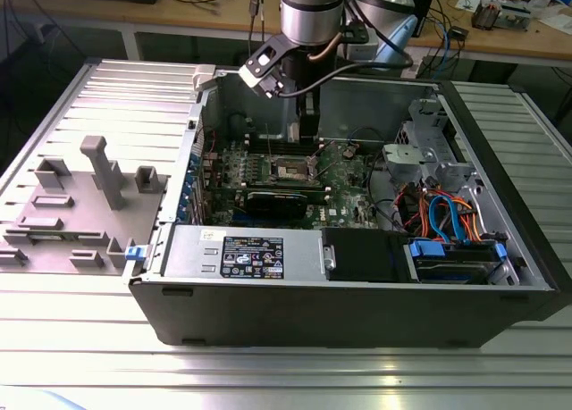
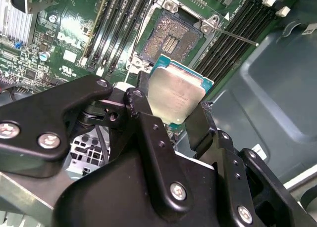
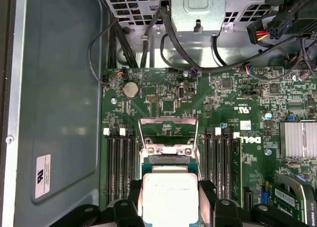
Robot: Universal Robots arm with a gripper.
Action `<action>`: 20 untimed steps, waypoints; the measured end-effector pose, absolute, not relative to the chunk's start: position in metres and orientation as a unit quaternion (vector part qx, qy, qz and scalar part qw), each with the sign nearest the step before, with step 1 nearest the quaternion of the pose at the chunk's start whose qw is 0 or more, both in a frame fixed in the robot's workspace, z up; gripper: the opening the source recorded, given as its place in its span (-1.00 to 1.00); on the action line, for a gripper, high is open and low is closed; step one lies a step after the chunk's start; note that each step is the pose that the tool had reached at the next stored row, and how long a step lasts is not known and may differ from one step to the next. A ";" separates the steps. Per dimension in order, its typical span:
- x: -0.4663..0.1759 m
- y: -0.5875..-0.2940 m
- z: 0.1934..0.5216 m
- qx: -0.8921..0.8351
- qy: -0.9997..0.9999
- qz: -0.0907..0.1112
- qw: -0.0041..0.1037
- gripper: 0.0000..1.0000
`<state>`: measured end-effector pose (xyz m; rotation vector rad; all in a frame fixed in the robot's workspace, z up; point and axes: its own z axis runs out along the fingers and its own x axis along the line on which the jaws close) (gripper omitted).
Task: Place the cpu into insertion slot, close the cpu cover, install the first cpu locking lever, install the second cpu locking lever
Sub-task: 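Place the cpu into insertion slot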
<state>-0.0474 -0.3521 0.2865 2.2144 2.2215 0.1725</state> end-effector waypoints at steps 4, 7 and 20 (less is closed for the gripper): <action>-0.047 -0.352 0.285 0.705 0.707 0.055 0.000 0.07; -0.047 -0.352 0.285 0.705 0.707 0.055 0.000 0.07; -0.048 -0.352 0.277 0.705 0.707 0.055 0.000 0.07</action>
